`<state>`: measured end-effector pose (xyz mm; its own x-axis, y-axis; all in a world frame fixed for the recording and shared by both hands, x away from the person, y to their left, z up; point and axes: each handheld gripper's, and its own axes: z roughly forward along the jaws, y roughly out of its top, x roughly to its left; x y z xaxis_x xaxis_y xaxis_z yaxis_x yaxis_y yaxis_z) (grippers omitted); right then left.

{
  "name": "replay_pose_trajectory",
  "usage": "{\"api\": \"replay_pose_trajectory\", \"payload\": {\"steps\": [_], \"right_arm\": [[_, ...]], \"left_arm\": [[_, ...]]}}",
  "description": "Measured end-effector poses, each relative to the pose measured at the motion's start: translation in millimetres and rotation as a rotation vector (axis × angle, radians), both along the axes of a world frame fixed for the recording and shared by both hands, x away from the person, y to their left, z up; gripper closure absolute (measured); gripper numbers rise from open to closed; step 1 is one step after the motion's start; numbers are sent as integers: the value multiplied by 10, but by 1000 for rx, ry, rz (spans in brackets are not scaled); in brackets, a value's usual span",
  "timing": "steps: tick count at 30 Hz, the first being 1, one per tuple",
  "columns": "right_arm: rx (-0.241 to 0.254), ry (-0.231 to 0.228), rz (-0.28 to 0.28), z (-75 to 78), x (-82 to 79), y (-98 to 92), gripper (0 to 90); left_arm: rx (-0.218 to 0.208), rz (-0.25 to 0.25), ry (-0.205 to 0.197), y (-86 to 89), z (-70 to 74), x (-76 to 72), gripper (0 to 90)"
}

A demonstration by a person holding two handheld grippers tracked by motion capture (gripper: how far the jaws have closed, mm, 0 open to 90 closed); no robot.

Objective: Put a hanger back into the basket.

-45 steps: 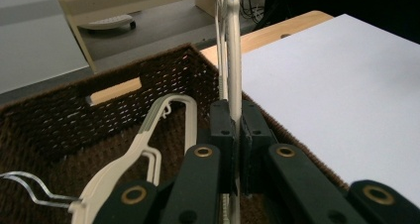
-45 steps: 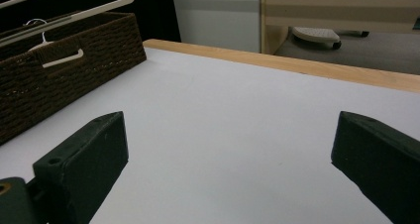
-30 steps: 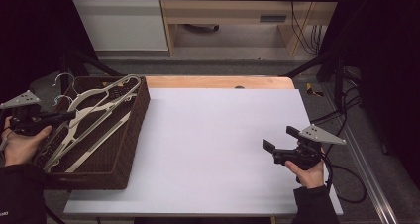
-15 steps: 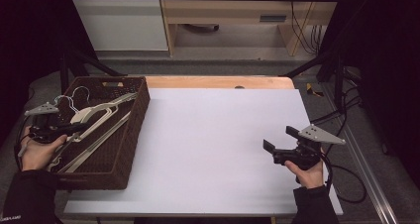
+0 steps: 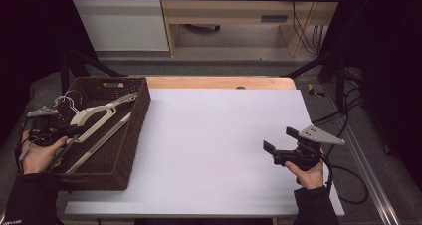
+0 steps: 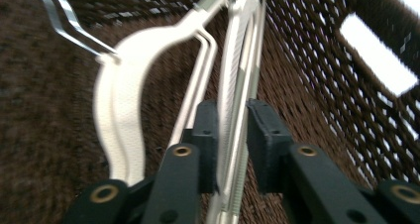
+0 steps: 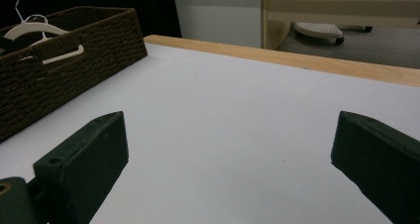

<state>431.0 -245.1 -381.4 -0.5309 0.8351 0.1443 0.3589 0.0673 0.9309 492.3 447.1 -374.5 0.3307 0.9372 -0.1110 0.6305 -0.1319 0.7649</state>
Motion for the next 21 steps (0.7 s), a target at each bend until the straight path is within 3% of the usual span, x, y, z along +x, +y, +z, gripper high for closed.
{"api": "replay_pose_trajectory", "payload": {"steps": [3, 7, 10, 13, 19, 21], "right_arm": [[0, 0, 0, -3, 1, -6, 17], [2, 3, -1, -9, 5, -3, 18], [3, 2, -2, -9, 5, -5, 19], [6, -3, 2, -5, 0, -17, 19], [11, -9, 8, -6, -4, -24, 20], [17, -8, 12, -4, -9, -23, 20]], "left_arm": [[-20, 21, -50, 22, 74, -86, 681], [-46, 2, -111, -77, 184, -209, 549], [-97, -41, -176, -241, 252, -319, 472], [-119, -94, -236, -426, 300, -420, 384], [-154, -180, -315, -828, 335, -554, 183], [-141, -206, -320, -965, 331, -573, 105]]}}
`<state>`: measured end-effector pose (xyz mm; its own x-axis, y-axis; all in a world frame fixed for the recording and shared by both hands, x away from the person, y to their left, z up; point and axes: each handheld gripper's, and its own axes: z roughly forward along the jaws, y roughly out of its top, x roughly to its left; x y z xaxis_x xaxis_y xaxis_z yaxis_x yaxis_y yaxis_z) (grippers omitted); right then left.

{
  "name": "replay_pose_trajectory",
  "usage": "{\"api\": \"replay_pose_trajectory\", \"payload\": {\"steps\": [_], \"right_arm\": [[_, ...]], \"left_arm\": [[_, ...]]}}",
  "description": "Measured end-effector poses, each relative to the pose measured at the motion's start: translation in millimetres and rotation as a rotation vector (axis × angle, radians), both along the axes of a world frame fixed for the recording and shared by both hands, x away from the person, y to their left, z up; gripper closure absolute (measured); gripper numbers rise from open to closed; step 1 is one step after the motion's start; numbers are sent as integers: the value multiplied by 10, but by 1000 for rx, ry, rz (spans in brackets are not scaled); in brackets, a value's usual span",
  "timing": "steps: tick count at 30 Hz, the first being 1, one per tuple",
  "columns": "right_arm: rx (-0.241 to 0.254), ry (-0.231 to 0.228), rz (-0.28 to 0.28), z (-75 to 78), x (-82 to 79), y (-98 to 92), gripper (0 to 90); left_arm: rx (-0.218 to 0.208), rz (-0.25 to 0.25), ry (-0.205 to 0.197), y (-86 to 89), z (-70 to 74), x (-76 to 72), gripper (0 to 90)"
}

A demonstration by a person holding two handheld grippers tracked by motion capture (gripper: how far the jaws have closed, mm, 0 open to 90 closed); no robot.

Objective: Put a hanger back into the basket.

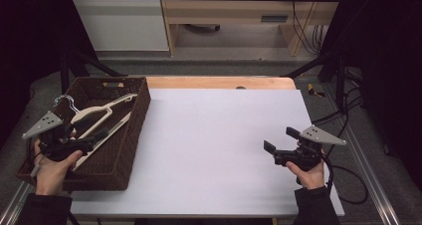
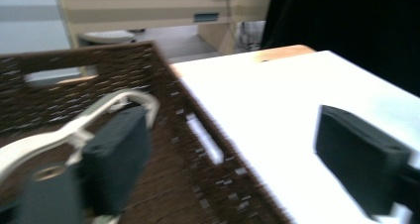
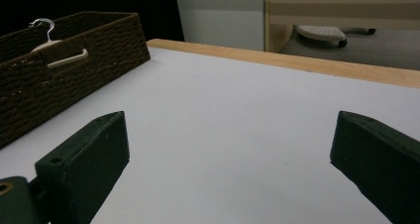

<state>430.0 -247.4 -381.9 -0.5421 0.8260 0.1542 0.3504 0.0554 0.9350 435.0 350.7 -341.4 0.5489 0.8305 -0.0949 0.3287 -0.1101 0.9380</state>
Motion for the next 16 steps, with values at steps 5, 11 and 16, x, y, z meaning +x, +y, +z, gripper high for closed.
{"api": "replay_pose_trajectory", "payload": {"steps": [5, 11, 16], "right_arm": [[1, -1, 10, -8, -5, -13, 22], [13, -20, 25, -2, -24, -35, 18], [16, -30, 37, 1, -38, -49, 13]], "left_arm": [[6, -66, -24, -307, -58, -20, 77], [17, -116, -35, -547, -130, -35, 70], [11, -128, -42, -615, -125, -78, 68]]}}
